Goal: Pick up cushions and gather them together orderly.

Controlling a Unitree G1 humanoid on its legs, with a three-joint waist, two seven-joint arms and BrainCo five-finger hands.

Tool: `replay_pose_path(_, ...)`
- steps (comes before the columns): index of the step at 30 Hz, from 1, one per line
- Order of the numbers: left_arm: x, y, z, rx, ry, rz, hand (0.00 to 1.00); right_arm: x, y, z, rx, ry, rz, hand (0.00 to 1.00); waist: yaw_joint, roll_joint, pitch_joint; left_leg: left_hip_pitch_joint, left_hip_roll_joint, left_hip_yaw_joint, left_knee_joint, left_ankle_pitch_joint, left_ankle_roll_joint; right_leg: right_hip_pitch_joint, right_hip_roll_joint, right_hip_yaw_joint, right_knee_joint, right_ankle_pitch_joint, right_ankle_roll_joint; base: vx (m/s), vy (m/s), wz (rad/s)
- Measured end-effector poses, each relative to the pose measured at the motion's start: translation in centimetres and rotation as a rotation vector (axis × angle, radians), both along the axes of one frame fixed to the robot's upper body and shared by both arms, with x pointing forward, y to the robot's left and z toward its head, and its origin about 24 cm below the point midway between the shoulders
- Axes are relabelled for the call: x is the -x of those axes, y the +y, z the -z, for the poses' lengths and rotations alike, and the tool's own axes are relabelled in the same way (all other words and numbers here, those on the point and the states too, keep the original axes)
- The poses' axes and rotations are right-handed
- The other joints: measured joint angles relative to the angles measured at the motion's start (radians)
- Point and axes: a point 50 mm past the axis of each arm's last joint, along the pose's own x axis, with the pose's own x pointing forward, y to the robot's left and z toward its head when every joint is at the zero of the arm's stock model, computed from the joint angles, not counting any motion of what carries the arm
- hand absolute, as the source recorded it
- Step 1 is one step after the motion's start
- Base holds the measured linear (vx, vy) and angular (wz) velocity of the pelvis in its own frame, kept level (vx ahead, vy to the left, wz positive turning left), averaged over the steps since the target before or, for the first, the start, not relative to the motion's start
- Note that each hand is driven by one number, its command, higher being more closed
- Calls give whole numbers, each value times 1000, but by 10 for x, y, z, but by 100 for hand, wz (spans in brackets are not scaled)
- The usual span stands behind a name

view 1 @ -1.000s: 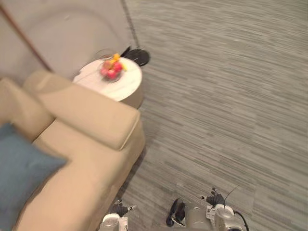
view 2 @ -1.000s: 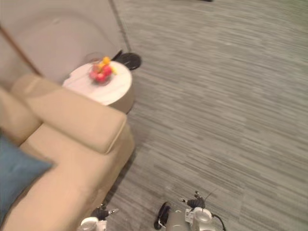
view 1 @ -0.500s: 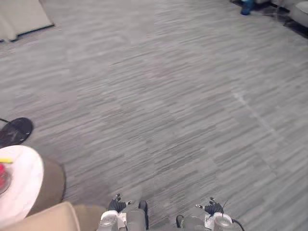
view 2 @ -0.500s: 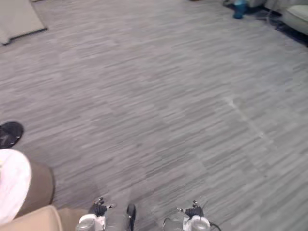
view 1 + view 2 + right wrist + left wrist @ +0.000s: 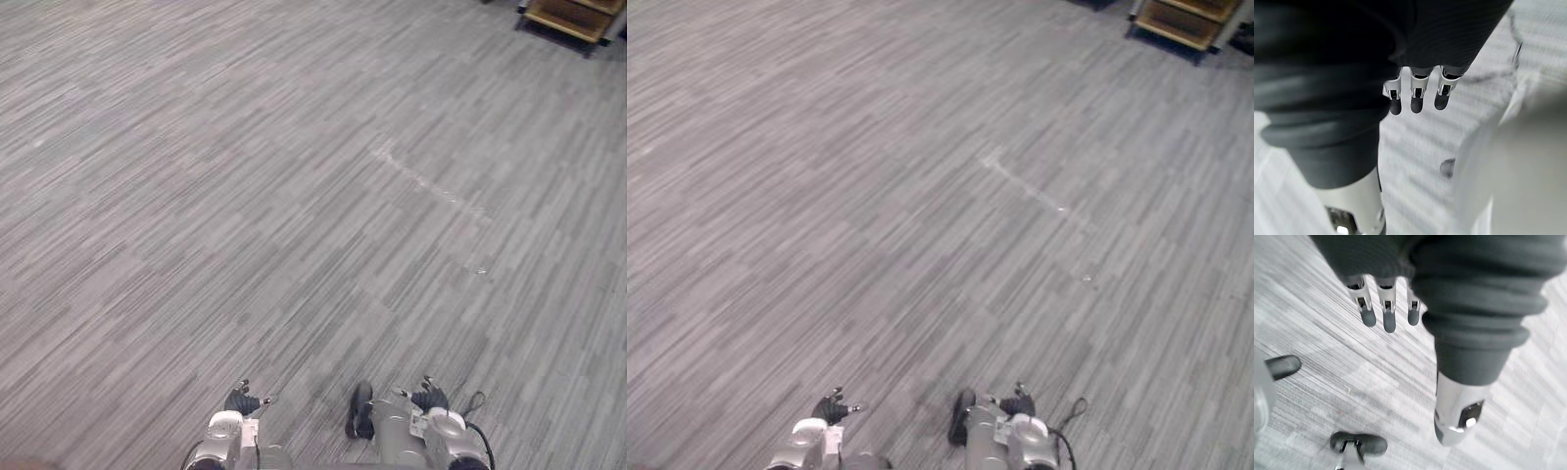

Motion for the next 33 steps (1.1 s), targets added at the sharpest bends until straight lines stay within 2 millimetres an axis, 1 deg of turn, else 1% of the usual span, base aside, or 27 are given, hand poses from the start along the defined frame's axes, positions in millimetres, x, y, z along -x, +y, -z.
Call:
replay_pose_path(1,0,-2,0,1,-1,6,0,5,-3,1,1,10,14,0,0,5,2,-32,24,-15,115,21,-20,27,16,9,-7,-13,-9,348,-176,-54)
replay_pose_path(2,-1,-4,0,5,-2,7,0,12,-3,3,-2,24,31,0,-4,5,6,-111,59,-70,342,110,18,89,36,18,-34,-29,-13,412,-177,-49)
replay_pose_path(3,0,-5,0,16,-8,-13,0,16,-2,5,-3,32,38,0,3,0,14,-190,92,-106,563,86,76,165,57,40,-68,-37,-24,381,-125,-55)
replay_pose_path(4,0,-6,-1,20,-15,-22,0,19,0,6,-7,40,41,0,11,-6,19,-235,101,-124,677,52,82,210,66,58,-84,-43,-30,417,-118,-74)
replay_pose_path(5,-1,-5,-2,16,-29,-21,0,18,4,7,-16,38,42,0,19,-22,26,-293,89,-140,746,16,65,267,68,81,-107,-51,-35,386,-94,-76)
replay_pose_path(6,-6,-4,-6,12,-55,-22,0,17,8,7,-28,34,44,0,29,-27,25,-357,79,-130,740,-12,68,317,68,110,-149,-54,-33,307,-59,-71)
replay_pose_path(8,-7,-5,-7,15,-63,-17,0,17,9,7,-34,33,49,0,37,-32,26,-432,50,-121,620,-43,69,366,66,151,-195,-53,-28,301,21,-68)
replay_pose_path(10,-8,-7,-7,19,-66,-17,0,16,9,7,-40,30,57,0,49,-25,22,-470,-18,-124,327,-45,76,401,50,210,-221,-72,-4,296,103,-78)
replay_pose_path(12,-5,-7,-6,18,-59,-16,0,19,8,8,-43,35,71,0,60,-19,17,-449,-94,-181,-19,26,38,419,31,267,-235,-112,13,338,189,-79)
replay_pose_path(13,-2,-5,-5,15,-54,-18,0,21,7,9,-41,42,68,0,66,-14,12,-445,-106,-203,-80,110,44,432,30,296,-242,-127,28,381,217,-84)
replay_pose_path(14,1,-1,-4,4,-51,-20,0,21,9,9,-45,49,62,0,70,-26,2,-435,-124,-215,-84,169,63,441,16,323,-250,-141,42,471,233,-67)
replay_pose_path(15,3,4,-4,-7,-48,-22,0,21,11,10,-53,49,62,0,69,-46,-14,-442,-158,-217,-52,150,91,447,-16,339,-240,-157,68,569,206,-42)
replay_pose_path(16,4,8,-3,-18,-43,-23,0,27,9,12,-52,65,72,0,61,-67,-19,-453,-179,-211,7,95,113,448,-39,350,-206,-168,85,686,235,-23)
replay_pose_path(18,7,11,-2,-24,-30,-26,0,34,5,14,-49,87,95,0,69,-76,-32,-430,-181,-181,60,23,120,389,-48,386,-23,-183,120,553,196,-33)
replay_pose_path(19,7,12,-2,-25,-29,-26,0,33,5,13,-51,84,96,0,71,-82,-29,-398,-183,-165,57,-2,122,330,-54,394,137,-182,193,481,173,-43)
replay_pose_path(20,9,13,0,-32,-12,-15,0,30,9,13,-60,75,92,0,58,-89,-26,-341,-195,-158,48,-33,125,221,-71,398,402,-155,338,477,150,-19)
replay_pose_path(21,13,13,2,-39,17,5,0,31,12,14,-72,76,92,0,41,-90,-26,-282,-197,-158,37,-52,125,161,-85,379,555,-160,330,494,99,-6)
replay_pose_path(22,15,13,3,-42,26,10,0,29,11,13,-71,65,97,0,38,-91,-26,-231,-200,-151,10,-57,126,124,-99,352,607,-170,297,529,61,-13)
replay_pose_path(23,16,13,4,-40,34,9,0,27,9,12,-66,61,88,0,39,-86,-23,-142,-198,-137,-57,-57,126,76,-114,302,614,-198,229,537,38,-24)
replay_pose_path(24,15,12,3,-37,30,5,0,24,8,11,-63,48,86,0,37,-75,-19,-78,-188,-134,-107,-57,126,41,-118,244,566,-220,188,529,-9,-19)
replay_pose_path(26,13,12,3,-38,23,1,0,19,6,8,-58,22,81,0,32,-69,-17,-11,-160,-135,-161,-57,126,-30,-103,173,398,-219,148,573,-99,11)
replay_pose_path(28,13,12,3,-39,23,5,0,16,5,6,-51,13,75,0,8,-67,-16,24,-138,-145,-190,-61,118,-80,-71,179,136,-106,139,532,-164,41)
replay_pose_path(29,15,14,3,-45,29,9,0,21,2,8,-45,29,76,0,-3,-82,-20,51,-141,-167,-196,-79,89,-72,-58,205,-18,79,124,569,-202,38)
replay_pose_path(30,18,6,6,-22,43,8,0,27,-4,9,-34,52,80,0,-4,-53,-18,74,-113,-186,-192,-92,70,-68,-34,207,14,119,90,574,-196,12)
replay_pose_path(31,21,0,7,-3,51,12,0,28,-9,9,-23,64,85,0,5,-24,-30,61,-91,-194,-156,-82,56,-69,-20,202,37,82,77,561,-209,-10)
replay_pose_path(32,20,-4,7,6,53,11,0,27,-11,8,-21,61,93,0,2,-14,-25,47,-85,-199,-102,-74,42,-68,-18,197,59,51,68,545,-207,-9)
replay_pose_path(33,18,-10,7,25,46,-7,0,29,-12,8,-21,60,103,0,0,-6,-22,0,-75,-199,36,-45,9,-43,-18,189,75,16,53,632,-270,9)
